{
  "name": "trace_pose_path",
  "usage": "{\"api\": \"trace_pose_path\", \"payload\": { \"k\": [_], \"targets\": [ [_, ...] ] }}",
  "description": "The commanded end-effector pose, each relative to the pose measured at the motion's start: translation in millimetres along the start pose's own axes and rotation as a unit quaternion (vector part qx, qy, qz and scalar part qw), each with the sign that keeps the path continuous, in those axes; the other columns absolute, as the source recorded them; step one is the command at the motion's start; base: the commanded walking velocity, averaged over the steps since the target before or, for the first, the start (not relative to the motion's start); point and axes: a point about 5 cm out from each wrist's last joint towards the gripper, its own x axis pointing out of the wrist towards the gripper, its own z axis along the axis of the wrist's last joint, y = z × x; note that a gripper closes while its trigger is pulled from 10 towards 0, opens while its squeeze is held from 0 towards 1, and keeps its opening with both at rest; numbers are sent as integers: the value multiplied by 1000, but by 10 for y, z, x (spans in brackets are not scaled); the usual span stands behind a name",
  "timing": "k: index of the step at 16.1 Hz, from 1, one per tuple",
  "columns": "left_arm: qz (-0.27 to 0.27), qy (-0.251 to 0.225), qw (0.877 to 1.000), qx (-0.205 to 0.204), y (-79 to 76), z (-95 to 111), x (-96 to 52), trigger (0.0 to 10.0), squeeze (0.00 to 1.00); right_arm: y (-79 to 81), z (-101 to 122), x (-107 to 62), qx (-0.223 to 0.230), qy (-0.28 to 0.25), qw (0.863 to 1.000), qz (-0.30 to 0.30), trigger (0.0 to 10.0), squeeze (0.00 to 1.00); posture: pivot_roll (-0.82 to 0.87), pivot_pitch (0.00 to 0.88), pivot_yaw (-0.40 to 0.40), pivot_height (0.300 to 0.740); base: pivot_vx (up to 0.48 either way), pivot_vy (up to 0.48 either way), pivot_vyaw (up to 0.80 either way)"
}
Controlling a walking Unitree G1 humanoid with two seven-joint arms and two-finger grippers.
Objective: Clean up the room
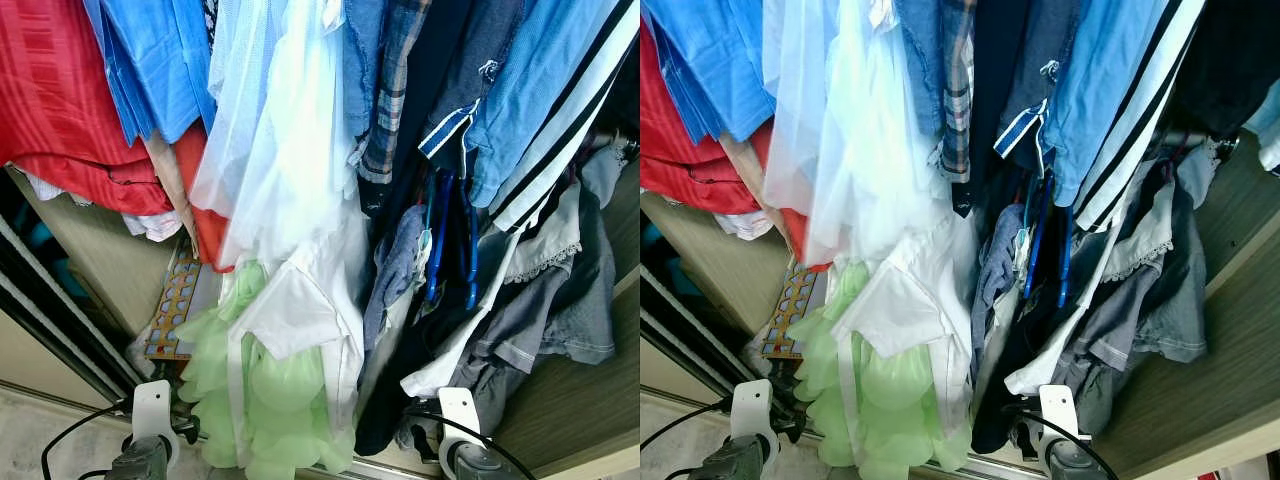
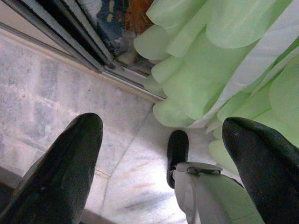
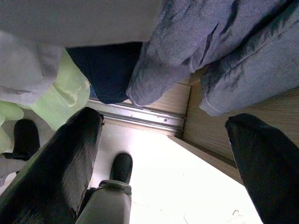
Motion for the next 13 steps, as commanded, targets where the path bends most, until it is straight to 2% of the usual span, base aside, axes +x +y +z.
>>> {"api": "trace_pose_path", "payload": {
  "k": [1, 4, 5, 6, 13],
  "targets": [
    [-89, -85, 992, -35, -666, 882, -3, 10000, 0, 554, 1113, -15, -34, -79, 996, 35, 10000, 0, 126, 139, -60, 740, 0, 0, 0],
    [-90, -82, 992, -45, -657, 864, -1, 10000, 0, 532, 1084, -9, -41, -75, 996, 30, 10000, 0, 122, 142, -58, 740, 0, 0, 0],
    [-83, -65, 994, 8, -690, 799, 4, 10000, 0, 508, 994, 3, -62, -59, 996, 4, 10000, 0, 124, 139, -49, 740, 0, 0, 0],
    [-80, -58, 994, 35, -707, 776, 4, 10000, 0, 498, 963, 5, -72, -54, 996, -11, 10000, 0, 124, 139, -49, 740, 0, 0, 0],
    [-71, -55, 995, 33, -693, 791, 6, 10000, 0, 499, 983, 3, -75, -49, 996, -15, 10000, 0, 124, 141, -54, 740, 0, 0, 0]
  ]
}}
